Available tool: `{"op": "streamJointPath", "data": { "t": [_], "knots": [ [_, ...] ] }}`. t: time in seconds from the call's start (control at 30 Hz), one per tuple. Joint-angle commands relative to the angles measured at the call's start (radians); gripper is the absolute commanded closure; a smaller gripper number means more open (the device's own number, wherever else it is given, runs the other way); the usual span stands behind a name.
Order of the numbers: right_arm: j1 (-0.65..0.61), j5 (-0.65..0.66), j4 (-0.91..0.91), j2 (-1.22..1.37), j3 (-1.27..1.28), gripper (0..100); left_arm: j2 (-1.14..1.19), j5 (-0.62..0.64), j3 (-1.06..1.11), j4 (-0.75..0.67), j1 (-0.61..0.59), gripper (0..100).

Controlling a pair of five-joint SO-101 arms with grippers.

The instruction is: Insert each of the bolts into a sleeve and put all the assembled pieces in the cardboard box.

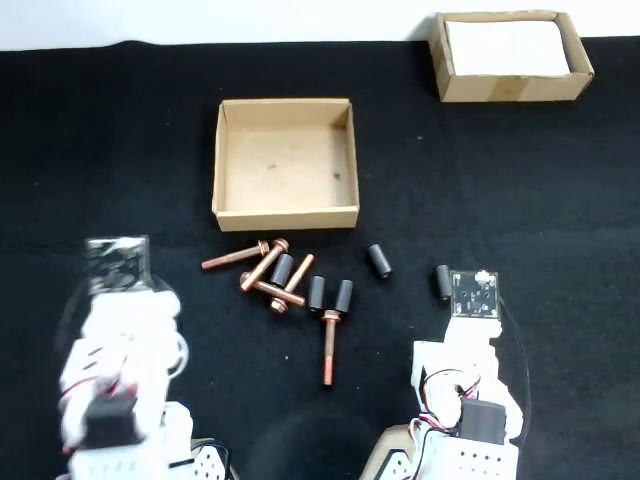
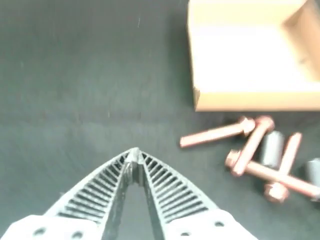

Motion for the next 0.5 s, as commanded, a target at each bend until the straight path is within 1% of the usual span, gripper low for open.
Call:
{"op": "streamJointPath", "data": {
  "t": [0.0,0.1,0.23,0.37,0.47],
  "knots": [
    [0.002,-0.006,-0.004,-0.013,0.14,98.4,0.102,-0.006,-0.295,0.167,0.081,99],
    [0.002,-0.006,-0.004,-0.013,0.14,98.4,0.318,0.003,-0.469,0.285,0.12,99],
    [0.002,-0.006,-0.004,-0.013,0.14,98.4,0.628,0.071,-0.656,0.413,0.128,99],
    [0.002,-0.006,-0.004,-0.013,0.14,98.4,0.846,0.124,-0.693,0.517,0.128,99],
    [0.002,-0.006,-0.004,-0.013,0.14,98.4,0.908,0.204,-0.69,0.548,0.125,99]
  ]
}}
